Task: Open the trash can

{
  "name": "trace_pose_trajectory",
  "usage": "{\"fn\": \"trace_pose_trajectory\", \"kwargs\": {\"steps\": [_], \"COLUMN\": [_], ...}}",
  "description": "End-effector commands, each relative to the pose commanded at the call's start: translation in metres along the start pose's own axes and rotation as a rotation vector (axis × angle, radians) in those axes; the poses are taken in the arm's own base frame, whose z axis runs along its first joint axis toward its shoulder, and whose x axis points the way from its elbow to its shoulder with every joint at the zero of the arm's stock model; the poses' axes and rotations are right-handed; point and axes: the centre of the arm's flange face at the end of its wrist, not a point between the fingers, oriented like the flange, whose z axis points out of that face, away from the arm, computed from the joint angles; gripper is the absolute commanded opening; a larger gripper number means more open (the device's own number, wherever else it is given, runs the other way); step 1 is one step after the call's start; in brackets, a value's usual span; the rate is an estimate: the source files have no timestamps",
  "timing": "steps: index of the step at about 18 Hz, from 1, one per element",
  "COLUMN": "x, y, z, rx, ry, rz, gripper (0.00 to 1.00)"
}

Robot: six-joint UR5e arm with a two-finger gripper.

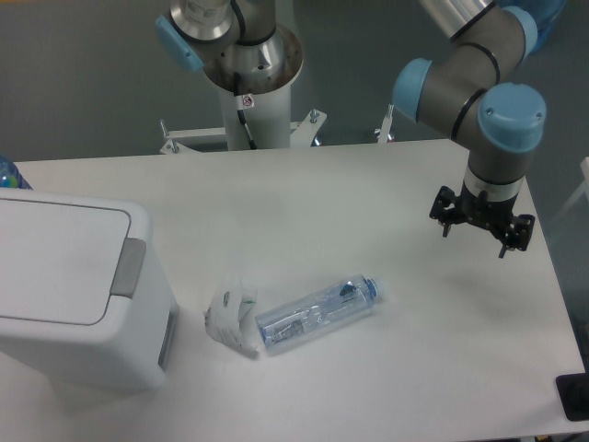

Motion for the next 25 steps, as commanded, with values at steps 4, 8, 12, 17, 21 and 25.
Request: {"fn": "trace_pose_trajectory", "kwargs": {"steps": [4,8,12,17,21,25], "x": [-0.003,-0.012,-0.02,-0.01,0.008,0.035], "y": [0.001,0.002,0.014,-0.008,-0.037,-0.072], "z": [-0.001,-0.009,-0.008,-0.019,-0.041,-0.085], "rx": [0.012,0.074,0.124,0.213,0.235,0.344], "ry": [-0.005,-0.009,0.005,0.043,0.045,0.102], "rz": [-0.005,-0.021,-0.067,-0.291,-0.393,-0.635], "gripper": [1.0,1.0,1.0,1.0,1.0,1.0]}}
